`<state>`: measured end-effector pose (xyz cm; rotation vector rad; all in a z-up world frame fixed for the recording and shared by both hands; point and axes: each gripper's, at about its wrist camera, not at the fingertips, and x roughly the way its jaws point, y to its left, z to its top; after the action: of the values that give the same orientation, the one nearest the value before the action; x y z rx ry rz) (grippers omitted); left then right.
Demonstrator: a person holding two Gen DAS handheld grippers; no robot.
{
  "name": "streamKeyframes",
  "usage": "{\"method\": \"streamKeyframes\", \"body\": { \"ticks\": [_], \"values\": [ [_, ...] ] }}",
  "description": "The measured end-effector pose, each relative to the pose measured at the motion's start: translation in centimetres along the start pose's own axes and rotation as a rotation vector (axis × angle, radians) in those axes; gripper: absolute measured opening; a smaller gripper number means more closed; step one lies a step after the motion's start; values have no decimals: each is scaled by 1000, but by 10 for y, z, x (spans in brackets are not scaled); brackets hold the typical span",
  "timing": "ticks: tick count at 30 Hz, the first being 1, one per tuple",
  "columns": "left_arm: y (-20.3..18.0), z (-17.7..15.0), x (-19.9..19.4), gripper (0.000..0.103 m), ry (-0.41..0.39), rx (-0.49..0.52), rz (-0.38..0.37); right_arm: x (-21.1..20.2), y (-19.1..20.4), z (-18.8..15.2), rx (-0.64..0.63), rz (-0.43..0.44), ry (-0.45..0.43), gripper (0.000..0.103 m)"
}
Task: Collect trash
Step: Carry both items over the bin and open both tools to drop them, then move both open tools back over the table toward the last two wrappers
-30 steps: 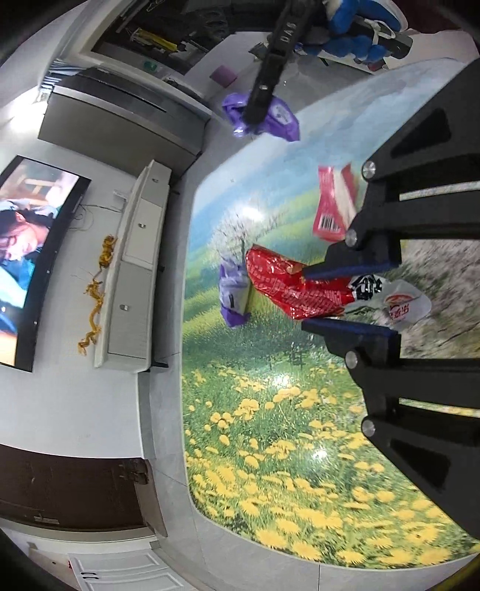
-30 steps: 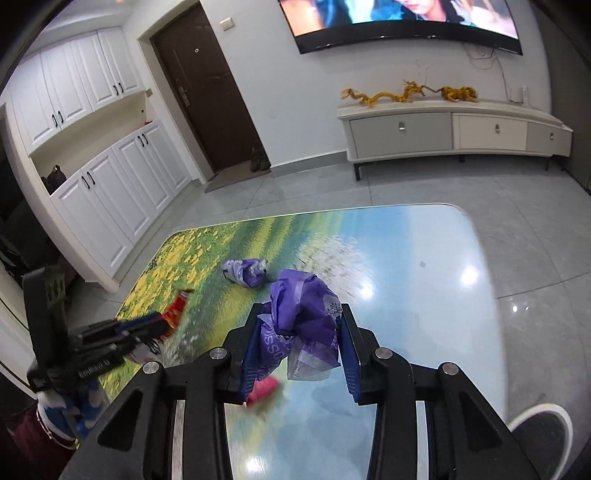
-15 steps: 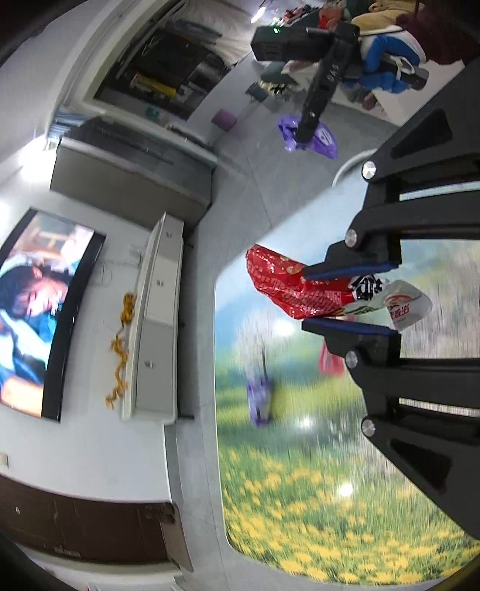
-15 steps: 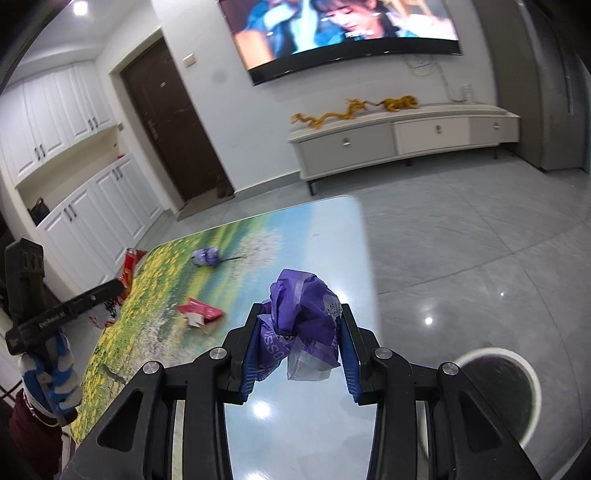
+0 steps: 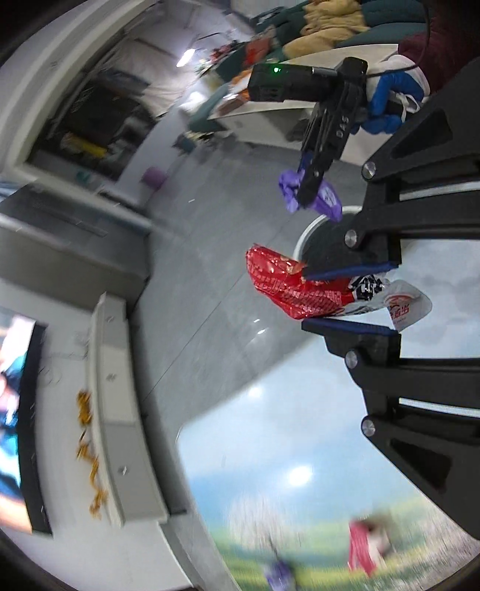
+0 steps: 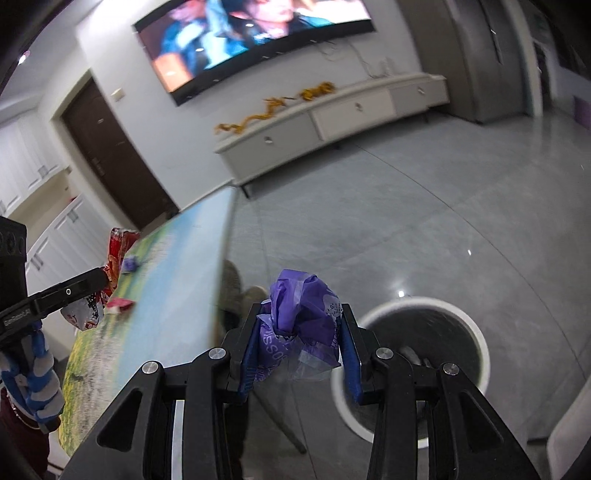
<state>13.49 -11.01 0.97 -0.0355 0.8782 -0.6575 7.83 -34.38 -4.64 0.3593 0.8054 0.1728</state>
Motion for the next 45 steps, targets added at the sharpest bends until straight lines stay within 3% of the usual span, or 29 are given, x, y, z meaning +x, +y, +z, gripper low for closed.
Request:
{"method": "streamKeyframes", "body": {
  "ticks": [8,16,17,20,30,37,45],
  "values": [
    [-60,9,107,20,172,48,-66,31,-69,-19,114,-58,79,41],
    [-75,16,163,27,242,6,-104,56,-102,-26,160,-91,122,49],
    [-76,17,169,29,248,-3,-115,59,-105,-26,163,-99,123,51],
    [-78,19,178,54,262,-29,-136,65,-112,-28,168,-132,129,58],
    [-80,20,155,55,230,-22,-135,52,-117,-32,186,-166,114,62],
    [-66,19,106,55,154,-19,-91,38,-105,-25,155,-158,88,62],
    [-40,2,34,55,58,-23,-10,10,-54,-10,52,-103,32,62]
  ]
}}
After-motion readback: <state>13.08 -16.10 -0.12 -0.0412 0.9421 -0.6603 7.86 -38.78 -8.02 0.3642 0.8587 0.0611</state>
